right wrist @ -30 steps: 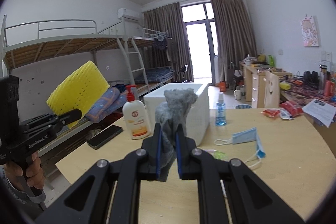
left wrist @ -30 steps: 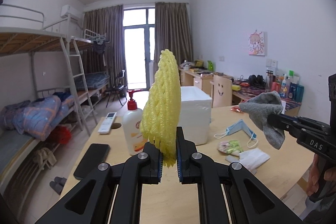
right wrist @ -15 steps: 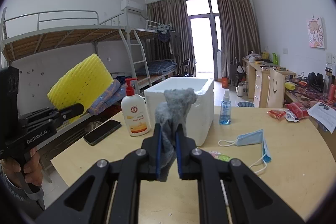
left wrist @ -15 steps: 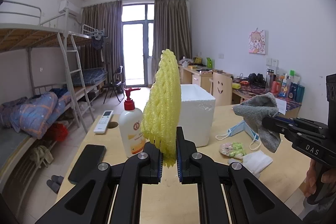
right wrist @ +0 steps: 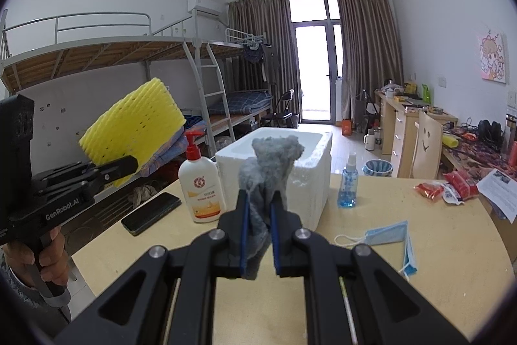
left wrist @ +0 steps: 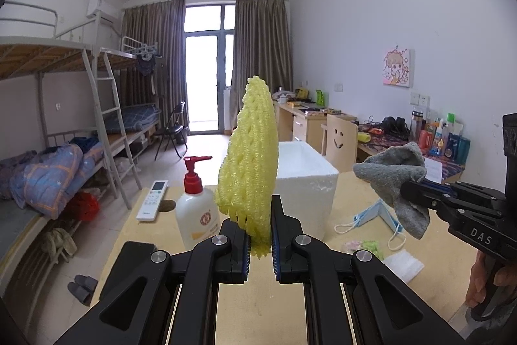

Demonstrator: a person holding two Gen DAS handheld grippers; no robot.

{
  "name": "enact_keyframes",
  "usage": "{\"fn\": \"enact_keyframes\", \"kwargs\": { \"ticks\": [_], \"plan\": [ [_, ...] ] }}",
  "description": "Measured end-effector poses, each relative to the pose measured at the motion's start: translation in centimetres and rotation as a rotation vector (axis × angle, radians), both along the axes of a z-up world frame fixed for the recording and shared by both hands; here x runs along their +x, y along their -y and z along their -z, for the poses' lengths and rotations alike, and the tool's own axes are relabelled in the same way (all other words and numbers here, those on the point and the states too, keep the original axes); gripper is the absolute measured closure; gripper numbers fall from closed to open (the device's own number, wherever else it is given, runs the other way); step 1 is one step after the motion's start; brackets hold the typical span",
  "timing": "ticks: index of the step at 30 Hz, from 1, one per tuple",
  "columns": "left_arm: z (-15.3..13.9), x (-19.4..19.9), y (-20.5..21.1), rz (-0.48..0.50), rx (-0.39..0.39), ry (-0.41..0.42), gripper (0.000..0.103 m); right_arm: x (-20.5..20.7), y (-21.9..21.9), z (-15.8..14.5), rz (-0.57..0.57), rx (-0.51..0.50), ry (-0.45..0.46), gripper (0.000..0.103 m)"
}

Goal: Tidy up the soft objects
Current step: 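Lift the yellow net and grey sock and carry both toward the white foam box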

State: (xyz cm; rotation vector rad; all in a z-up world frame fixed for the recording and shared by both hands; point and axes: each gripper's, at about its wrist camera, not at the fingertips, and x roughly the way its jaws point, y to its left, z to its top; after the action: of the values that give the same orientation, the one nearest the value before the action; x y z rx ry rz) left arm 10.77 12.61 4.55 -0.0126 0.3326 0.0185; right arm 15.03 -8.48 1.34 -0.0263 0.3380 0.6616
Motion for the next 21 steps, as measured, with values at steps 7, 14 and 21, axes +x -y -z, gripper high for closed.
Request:
{"fn": "enact_keyframes", "kwargs": {
  "ticks": [7,14,21],
  "plan": [
    [-0.7,2.5,-0.2,0.011,0.002,-0.025,0.092,1.5,-0.7,-1.1,-0.002,-0.014,0.007,0.088],
    [-1.3,4.7,-0.2,0.034,0.003,-0.031,0.092,3.6,-2.1,-1.8,-0.007,-0.033,0.001,0.088],
    [-1.8,7.4,-0.4,0.054,0.001,-0.053,0.092,5.8,-3.2,-2.2,-0.012,-0.042,-0.014,0.088]
  ]
}}
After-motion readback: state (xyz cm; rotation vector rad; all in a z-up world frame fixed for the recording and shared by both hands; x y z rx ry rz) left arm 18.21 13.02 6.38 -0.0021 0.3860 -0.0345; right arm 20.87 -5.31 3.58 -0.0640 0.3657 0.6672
